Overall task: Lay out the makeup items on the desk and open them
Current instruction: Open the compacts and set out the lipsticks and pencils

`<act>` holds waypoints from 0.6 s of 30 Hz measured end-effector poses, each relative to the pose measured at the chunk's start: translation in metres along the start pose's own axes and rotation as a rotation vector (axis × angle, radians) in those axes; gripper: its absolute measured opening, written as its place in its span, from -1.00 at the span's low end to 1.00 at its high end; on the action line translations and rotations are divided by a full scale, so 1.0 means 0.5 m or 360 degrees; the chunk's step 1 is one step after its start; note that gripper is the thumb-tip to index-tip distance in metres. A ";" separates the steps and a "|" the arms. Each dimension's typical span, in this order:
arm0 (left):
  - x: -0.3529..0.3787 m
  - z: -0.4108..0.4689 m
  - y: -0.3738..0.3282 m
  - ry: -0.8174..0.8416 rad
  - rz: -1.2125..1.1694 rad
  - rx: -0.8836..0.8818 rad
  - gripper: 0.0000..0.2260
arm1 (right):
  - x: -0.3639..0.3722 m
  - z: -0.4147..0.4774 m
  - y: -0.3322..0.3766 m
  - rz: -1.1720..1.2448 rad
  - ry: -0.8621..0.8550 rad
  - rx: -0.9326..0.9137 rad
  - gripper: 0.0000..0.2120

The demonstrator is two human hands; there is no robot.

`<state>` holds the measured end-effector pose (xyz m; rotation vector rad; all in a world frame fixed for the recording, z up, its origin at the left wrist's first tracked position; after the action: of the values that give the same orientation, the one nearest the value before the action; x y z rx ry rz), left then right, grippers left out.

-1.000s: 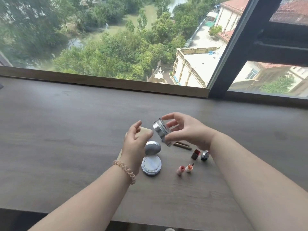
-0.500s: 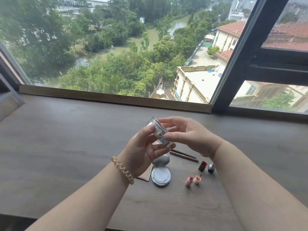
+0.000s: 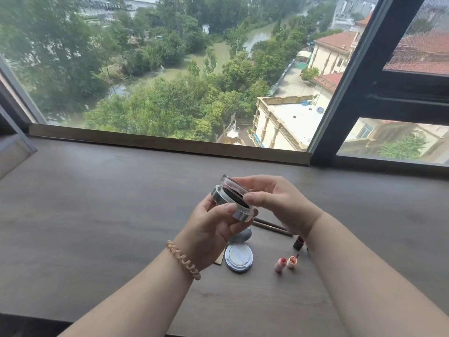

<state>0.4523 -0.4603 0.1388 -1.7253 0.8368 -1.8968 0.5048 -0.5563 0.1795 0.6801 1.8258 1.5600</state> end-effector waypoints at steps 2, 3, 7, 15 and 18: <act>0.004 -0.004 0.005 0.0078 -0.0059 -0.0040 -0.41 | -0.011 0.003 -0.013 0.0091 -0.0121 -0.0022 -0.47; 0.006 -0.005 0.006 0.0120 -0.0076 -0.0069 -0.41 | -0.018 0.005 -0.021 0.0118 -0.0188 -0.0027 -0.48; 0.000 -0.013 0.020 0.0212 0.0068 -0.0265 -0.42 | -0.035 0.008 -0.049 0.0230 -0.0390 -0.0020 -0.53; -0.048 -0.020 0.046 -0.0017 0.0443 -0.0545 -0.56 | -0.067 0.001 -0.076 0.0205 -0.0571 0.0145 -0.51; -0.054 -0.013 0.053 -0.0026 0.0549 -0.0537 -0.64 | -0.074 -0.005 -0.091 0.0241 -0.0597 0.0171 -0.56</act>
<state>0.4471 -0.4602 0.1006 -1.6414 1.4123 -1.5766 0.5284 -0.5927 0.1398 1.1032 1.6118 1.3235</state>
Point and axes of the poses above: each hand's wrist, its own z-axis towards the middle knuckle, its own x-axis out of the palm, y = z × x, the point moved 7 cm from there along z, towards the middle knuckle, and after that the axes turned 4 degrees about x, right-handed, at the moved point
